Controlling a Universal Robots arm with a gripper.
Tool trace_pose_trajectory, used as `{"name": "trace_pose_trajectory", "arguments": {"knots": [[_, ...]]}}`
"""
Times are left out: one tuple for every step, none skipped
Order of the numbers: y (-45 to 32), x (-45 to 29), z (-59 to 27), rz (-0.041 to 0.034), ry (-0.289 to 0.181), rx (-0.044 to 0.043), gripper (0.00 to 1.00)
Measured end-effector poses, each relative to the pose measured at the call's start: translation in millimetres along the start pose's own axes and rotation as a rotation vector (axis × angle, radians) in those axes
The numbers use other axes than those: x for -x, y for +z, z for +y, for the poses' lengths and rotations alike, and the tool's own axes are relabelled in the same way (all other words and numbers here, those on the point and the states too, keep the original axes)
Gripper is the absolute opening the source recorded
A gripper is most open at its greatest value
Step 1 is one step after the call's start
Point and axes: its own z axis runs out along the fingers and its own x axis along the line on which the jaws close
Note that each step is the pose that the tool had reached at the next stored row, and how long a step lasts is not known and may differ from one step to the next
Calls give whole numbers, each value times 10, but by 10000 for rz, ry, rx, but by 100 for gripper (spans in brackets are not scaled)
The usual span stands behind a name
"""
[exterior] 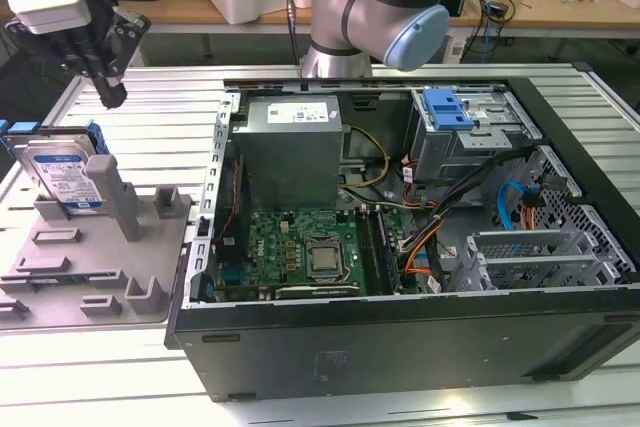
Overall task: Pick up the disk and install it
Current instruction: 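Reach for the disk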
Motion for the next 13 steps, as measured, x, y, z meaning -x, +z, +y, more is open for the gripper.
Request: {"name": "trace_pose_trajectory", "arguments": {"knots": [[-1,-27,-3,2,8,-1,11],[-1,-60,-6,5,15,-1,11],[-2,-87,-9,6,22,-2,11],[-3,-126,-13,8,32,-3,11],[-3,-188,-17,8,49,-3,11],[-4,-231,-19,8,60,-3,11],[-4,-280,-21,8,69,-3,11],[-5,-313,-21,8,73,-4,11],[-6,-357,-21,8,78,-4,11],[-6,-388,-20,7,81,-3,11],[-6,-436,-17,8,88,-4,11],[-6,-472,-12,7,91,-4,11],[-6,-503,-6,6,95,-3,11]]}}
